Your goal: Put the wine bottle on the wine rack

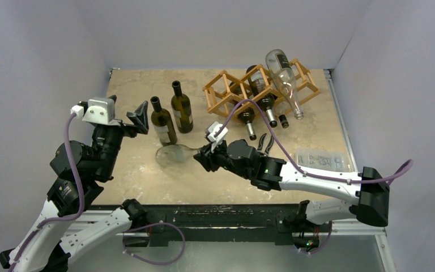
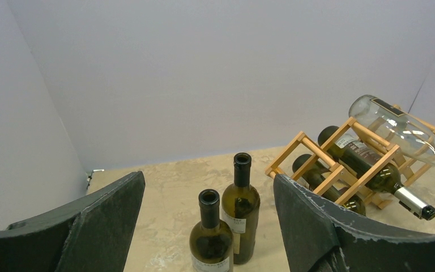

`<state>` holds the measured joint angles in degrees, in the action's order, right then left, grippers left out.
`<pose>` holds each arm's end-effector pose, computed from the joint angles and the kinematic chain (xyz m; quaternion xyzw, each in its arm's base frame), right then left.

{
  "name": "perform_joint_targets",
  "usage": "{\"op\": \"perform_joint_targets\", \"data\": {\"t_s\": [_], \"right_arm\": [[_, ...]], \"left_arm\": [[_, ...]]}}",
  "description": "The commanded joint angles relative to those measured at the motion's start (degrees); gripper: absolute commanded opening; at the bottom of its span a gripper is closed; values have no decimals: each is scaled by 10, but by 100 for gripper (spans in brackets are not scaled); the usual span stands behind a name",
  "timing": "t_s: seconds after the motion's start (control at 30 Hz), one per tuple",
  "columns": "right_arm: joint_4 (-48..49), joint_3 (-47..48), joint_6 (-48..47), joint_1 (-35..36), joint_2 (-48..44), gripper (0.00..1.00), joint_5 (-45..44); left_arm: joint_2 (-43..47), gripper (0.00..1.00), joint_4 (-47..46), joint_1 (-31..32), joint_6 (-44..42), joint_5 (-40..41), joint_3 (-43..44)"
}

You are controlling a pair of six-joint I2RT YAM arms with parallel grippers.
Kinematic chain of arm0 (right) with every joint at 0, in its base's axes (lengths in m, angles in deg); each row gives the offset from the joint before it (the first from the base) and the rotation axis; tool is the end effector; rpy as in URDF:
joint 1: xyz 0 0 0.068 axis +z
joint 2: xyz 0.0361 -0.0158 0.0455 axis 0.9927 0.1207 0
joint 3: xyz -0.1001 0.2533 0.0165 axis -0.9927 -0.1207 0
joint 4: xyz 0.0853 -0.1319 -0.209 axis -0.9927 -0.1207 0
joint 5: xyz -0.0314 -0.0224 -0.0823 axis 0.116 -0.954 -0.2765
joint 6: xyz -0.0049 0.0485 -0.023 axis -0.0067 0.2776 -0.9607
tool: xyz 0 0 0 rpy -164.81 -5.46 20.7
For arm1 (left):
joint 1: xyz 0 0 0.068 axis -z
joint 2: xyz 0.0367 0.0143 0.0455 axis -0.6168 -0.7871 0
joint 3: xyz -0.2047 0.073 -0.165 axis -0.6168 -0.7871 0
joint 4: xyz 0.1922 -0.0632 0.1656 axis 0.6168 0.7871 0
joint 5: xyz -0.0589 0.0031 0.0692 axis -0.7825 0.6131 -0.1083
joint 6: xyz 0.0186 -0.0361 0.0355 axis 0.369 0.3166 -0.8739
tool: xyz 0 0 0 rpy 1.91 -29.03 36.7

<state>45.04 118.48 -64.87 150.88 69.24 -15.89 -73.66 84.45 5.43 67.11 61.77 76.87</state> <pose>0.1210 0.2733 0.3142 -0.3005 0.7131 0.3197 0.5468 0.0749 -0.0441 0.4677 0.0412 0.6247 -0.0752 0.7761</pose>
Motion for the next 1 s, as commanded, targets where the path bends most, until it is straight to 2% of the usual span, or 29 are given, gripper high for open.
{"op": "perform_joint_targets", "data": {"t_s": [0.0,0.2,0.43,0.77,0.87,0.97], "right_arm": [[-84,-32,-24,-4,-22,0,25],[-178,-28,-26,6,19,0,25],[-204,-34,-55,22,67,0,62],[-199,3,-67,24,182,0,22],[-196,3,-68,25,200,7,13],[-185,-1,-67,25,203,23,16]], "left_arm": [[-4,83,-13,-4,10,-5,9],[-6,83,-12,-4,16,-8,9],[-5,83,-12,-4,16,-7,9],[-4,82,-12,-4,14,-7,8],[-4,82,-12,-4,13,-5,8],[-4,82,-13,-4,12,-5,9]]}}
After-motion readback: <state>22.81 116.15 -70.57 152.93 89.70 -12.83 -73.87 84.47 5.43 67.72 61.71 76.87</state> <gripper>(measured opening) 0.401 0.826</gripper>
